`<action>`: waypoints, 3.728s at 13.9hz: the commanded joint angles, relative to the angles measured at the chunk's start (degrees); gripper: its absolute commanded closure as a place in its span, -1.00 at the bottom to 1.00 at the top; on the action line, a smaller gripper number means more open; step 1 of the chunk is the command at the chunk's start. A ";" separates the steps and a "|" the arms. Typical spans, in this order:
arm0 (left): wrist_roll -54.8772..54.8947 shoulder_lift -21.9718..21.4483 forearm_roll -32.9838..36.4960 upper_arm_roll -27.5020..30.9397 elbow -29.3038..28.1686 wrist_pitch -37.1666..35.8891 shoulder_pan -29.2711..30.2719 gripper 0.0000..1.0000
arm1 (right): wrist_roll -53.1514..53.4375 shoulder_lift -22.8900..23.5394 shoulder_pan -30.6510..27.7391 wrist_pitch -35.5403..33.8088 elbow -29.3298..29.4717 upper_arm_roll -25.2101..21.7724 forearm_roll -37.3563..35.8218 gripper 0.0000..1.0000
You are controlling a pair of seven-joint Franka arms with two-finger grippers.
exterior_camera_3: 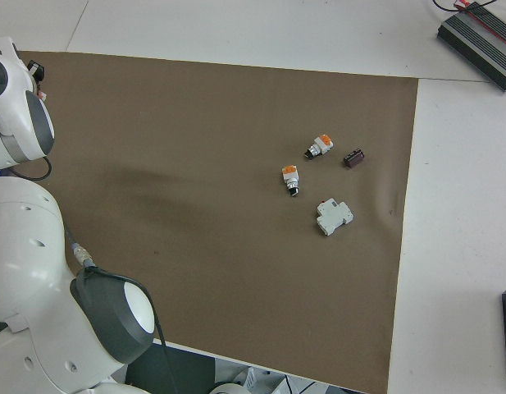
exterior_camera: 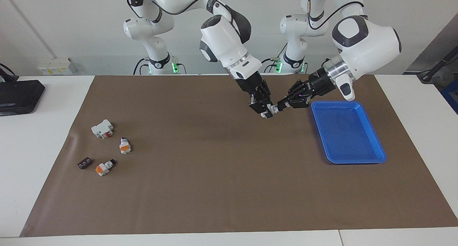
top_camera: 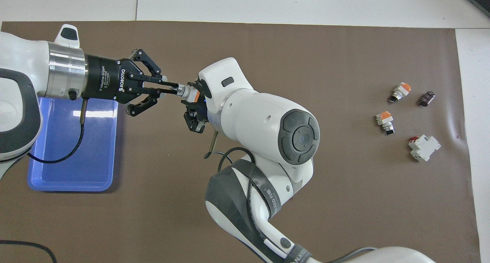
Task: Turn and place switch with both arms
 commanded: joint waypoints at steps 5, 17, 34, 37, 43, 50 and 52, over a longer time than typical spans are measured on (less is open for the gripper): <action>-18.75 0.19 9.65 1.22 -2.53 6.66 0.69 1.00 | 3.51 -1.83 -0.18 -0.56 -0.33 0.34 -1.41 1.00; -25.64 0.20 10.37 1.22 -2.44 7.02 1.13 1.00 | 4.83 -1.83 -0.10 -0.65 -0.33 0.42 -1.41 1.00; -23.36 0.20 20.64 1.31 -3.22 8.34 2.44 1.00 | 5.70 -3.41 -8.51 -2.92 -2.09 0.34 -1.85 -1.00; -15.13 -1.03 26.07 1.48 -7.08 8.51 4.55 1.00 | 5.79 -6.13 -15.98 -9.85 -2.27 0.16 -1.94 -1.00; 13.15 -4.37 34.87 1.48 -17.19 12.28 14.83 1.00 | 9.99 -10.53 -29.70 -23.84 -2.36 -0.10 -6.49 -1.00; 39.53 -4.37 45.86 1.57 -22.56 19.14 22.56 1.00 | 31.44 -15.89 -22.28 -40.96 -1.48 -18.51 -13.72 -1.00; 47.37 -4.55 45.96 1.49 -23.88 21.25 25.38 1.00 | 36.62 -16.95 -19.17 -46.94 -0.26 -24.69 -13.72 -1.00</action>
